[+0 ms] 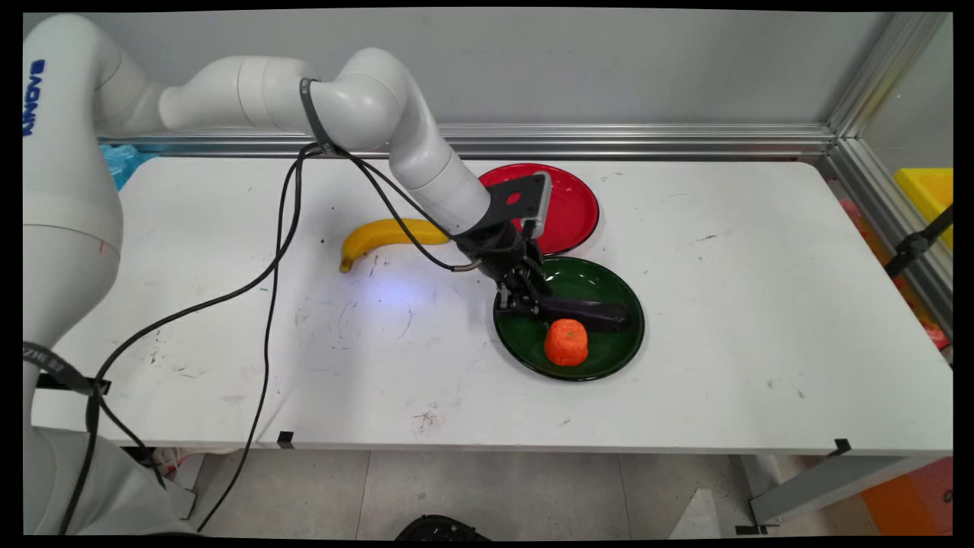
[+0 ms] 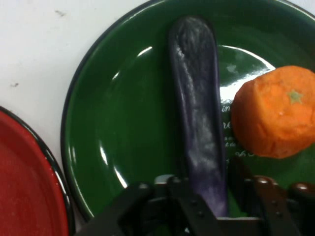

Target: Pick up the eggplant from the green plate, then place the picked object on the red plate

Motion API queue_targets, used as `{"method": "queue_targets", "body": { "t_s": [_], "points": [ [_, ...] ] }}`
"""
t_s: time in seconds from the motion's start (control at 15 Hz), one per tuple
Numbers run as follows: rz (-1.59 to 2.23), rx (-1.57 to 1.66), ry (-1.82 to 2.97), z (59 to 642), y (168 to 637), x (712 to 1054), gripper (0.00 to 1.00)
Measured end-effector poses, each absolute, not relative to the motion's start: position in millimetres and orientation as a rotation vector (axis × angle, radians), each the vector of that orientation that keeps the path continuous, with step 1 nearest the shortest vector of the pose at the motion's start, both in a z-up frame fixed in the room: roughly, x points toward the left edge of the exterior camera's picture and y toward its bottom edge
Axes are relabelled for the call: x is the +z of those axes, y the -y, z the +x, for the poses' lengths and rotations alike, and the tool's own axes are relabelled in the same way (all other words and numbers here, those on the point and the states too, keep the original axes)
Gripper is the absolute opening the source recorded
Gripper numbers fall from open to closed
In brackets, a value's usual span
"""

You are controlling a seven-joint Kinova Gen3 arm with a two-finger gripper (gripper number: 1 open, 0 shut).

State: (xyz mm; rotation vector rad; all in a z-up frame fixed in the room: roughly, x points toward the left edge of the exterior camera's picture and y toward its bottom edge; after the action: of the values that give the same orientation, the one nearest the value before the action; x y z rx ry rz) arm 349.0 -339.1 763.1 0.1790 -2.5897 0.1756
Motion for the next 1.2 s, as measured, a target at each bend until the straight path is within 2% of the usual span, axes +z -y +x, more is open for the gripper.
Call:
{"method": "queue_targets", "body": {
  "t_s": [0.67,1.2],
  "points": [
    [0.158,0.172,2.587,351,340,768,0.0],
    [0.175,0.202,2.546,352,359,801,0.0]
  ]
}}
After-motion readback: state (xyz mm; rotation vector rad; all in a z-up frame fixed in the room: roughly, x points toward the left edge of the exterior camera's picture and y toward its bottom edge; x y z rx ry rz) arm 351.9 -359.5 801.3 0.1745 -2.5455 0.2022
